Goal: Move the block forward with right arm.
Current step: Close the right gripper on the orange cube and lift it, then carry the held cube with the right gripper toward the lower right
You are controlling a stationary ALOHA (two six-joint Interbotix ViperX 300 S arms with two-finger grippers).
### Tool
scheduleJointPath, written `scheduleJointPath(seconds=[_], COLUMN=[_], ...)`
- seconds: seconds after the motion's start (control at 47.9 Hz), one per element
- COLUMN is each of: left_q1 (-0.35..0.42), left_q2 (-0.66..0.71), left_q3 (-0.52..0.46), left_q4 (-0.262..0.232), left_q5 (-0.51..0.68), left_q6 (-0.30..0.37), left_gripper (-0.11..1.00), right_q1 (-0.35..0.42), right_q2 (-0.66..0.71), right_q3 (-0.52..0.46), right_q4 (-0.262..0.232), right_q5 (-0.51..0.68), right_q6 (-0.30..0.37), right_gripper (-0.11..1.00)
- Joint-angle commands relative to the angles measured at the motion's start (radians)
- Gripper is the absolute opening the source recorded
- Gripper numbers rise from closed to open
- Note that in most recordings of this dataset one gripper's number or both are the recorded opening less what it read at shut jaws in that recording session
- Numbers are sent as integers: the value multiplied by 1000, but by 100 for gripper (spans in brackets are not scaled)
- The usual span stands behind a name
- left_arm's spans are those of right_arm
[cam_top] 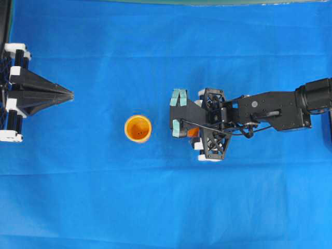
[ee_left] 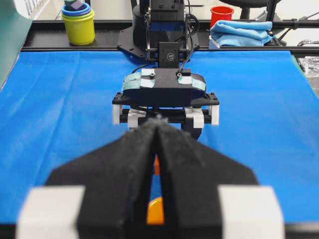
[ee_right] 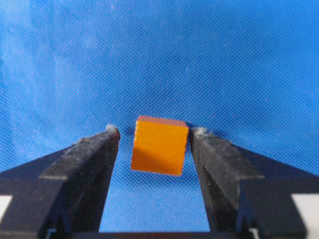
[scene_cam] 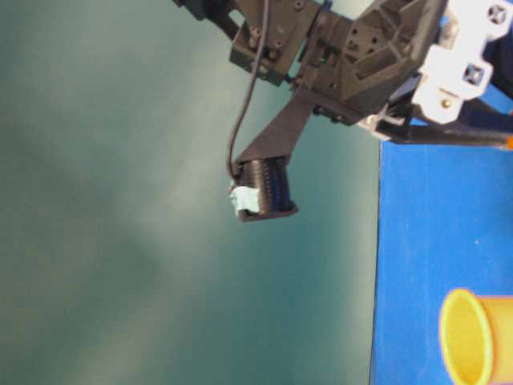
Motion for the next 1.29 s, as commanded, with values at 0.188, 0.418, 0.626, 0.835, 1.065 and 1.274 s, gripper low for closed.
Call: scheduleJointPath(seconds=[0.188,0.418,0.626,0.835,1.065,1.274], left_q1=[-2,-2,3,6,6,6], left_q2=[3,3,3,3,3,3], left_q3=[-32,-32,-32,-32,-32,-34], left_q4=[3,2,2,2,2,3], left_q5=[8,8,8,8,8,8], left_q6=[2,2,2,2,2,2], left_gripper=[0,0,0,0,0,0], right_q1=[3,5,5,6,9,43], right_q2=[-17,-75,-187,-307,-390,-434], right_q3=[-5,-26,-61,-103,-138,-156], right_q4=[2,14,14,14,14,14], right_q5=[-11,55,202,379,489,545], right_q6=[3,3,0,0,0,2], right_gripper=[52,41,41,41,41,41])
